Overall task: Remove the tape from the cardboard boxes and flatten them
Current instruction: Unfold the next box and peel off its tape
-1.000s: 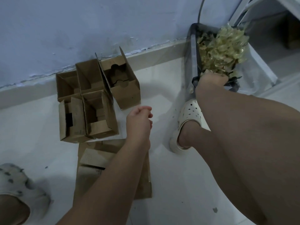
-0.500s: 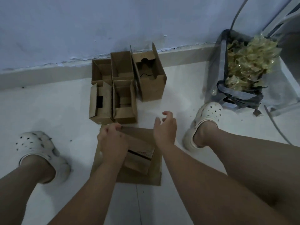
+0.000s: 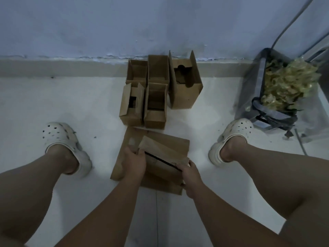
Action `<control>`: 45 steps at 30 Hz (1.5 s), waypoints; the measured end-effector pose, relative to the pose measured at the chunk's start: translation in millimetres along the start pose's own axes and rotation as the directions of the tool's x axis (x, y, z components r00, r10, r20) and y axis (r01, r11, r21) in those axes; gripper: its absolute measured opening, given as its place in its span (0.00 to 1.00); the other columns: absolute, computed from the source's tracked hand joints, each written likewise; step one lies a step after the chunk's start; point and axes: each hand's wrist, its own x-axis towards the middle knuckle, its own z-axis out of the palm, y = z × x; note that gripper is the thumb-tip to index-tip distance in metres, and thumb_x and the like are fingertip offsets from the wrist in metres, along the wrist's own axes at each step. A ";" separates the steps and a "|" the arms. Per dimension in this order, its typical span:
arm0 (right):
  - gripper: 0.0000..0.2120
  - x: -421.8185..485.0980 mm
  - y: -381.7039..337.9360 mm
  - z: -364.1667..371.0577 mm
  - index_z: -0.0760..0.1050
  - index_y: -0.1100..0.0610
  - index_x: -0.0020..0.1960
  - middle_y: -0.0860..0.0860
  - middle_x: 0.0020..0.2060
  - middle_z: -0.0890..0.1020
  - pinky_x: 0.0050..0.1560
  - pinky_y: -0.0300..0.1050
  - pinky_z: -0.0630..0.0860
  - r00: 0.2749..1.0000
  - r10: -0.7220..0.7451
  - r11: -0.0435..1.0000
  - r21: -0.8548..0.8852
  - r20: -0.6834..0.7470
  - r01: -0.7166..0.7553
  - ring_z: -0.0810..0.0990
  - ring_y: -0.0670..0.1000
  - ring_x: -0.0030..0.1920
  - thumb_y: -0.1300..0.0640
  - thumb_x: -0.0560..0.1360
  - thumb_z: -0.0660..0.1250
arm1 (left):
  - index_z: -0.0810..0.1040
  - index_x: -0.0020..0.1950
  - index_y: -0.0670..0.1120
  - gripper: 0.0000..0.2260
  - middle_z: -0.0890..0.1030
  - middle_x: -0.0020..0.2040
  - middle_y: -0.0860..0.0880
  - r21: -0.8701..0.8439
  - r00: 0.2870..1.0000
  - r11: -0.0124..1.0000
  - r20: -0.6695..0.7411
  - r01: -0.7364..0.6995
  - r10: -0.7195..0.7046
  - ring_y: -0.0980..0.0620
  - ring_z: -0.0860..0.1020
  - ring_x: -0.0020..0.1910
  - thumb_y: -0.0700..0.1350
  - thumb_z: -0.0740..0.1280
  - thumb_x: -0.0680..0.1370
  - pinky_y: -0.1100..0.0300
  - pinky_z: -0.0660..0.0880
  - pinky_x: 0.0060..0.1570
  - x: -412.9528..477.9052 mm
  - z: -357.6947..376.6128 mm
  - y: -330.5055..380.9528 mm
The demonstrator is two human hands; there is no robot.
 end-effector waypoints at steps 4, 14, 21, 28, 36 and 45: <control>0.14 0.5 0.9 -3.5 0.73 0.54 0.63 0.51 0.52 0.79 0.48 0.48 0.77 0.999 0.045 0.998 -0.049 -0.010 -0.045 0.78 0.51 0.49 0.56 0.78 0.66 | 0.68 0.40 0.45 0.08 0.71 0.39 0.48 0.052 0.999 0.999 0.047 0.000 -0.002 0.53 0.68 0.35 0.45 0.61 0.78 0.60 0.60 0.31 0.0 -0.3 -8.9; 0.09 -1.6 2.1 -11.1 0.72 0.46 0.53 0.51 0.58 0.79 0.53 0.48 0.76 0.989 -0.029 0.967 -0.247 0.148 0.066 0.77 0.53 0.57 0.54 0.77 0.70 | 0.66 0.70 0.55 0.25 0.74 0.60 0.51 0.281 0.917 0.908 0.340 -0.311 0.209 0.57 0.75 0.45 0.35 0.58 0.76 0.72 0.69 0.36 2.7 -16.1 -27.6; 0.40 11.5 15.5 -7.2 0.68 0.59 0.69 0.56 0.60 0.76 0.64 0.60 0.72 0.990 0.130 0.967 -0.215 -0.053 -0.138 0.75 0.60 0.61 0.27 0.73 0.54 | 0.35 0.73 0.67 0.45 0.69 0.64 0.37 0.561 0.760 0.536 0.586 -0.631 0.281 0.47 0.77 0.48 0.38 0.64 0.76 0.56 0.77 0.46 10.2 -17.8 -25.9; 0.28 12.8 12.4 -0.5 0.69 0.53 0.69 0.55 0.62 0.75 0.60 0.53 0.74 0.988 -0.103 0.849 -0.527 -0.116 0.027 0.76 0.60 0.60 0.43 0.73 0.69 | 0.61 0.73 0.60 0.25 0.58 0.66 0.41 0.751 0.814 0.325 0.563 -0.575 0.142 0.42 0.74 0.54 0.44 0.62 0.78 0.53 0.75 0.54 -5.9 -6.0 -25.0; 0.26 4.6 -12.4 4.6 0.58 0.56 0.73 0.53 0.46 0.77 0.39 0.44 0.70 0.985 -0.136 0.828 -0.558 -0.103 0.056 0.77 0.53 0.43 0.52 0.77 0.59 | 0.59 0.69 0.57 0.17 0.43 0.75 0.35 0.709 0.836 0.445 0.492 -0.547 0.243 0.38 0.75 0.58 0.50 0.57 0.81 0.51 0.75 0.50 -9.8 -3.7 -36.8; 0.09 4.8 -41.8 -7.2 0.74 0.61 0.50 0.57 0.43 0.77 0.39 0.43 0.69 0.947 -0.290 0.844 -0.504 -0.138 0.185 0.75 0.55 0.42 0.64 0.78 0.54 | 0.49 0.71 0.62 0.32 0.75 0.52 0.47 0.432 0.802 0.692 0.142 -0.578 0.580 0.55 0.72 0.38 0.37 0.60 0.77 0.64 0.67 0.34 -10.4 -18.5 -32.5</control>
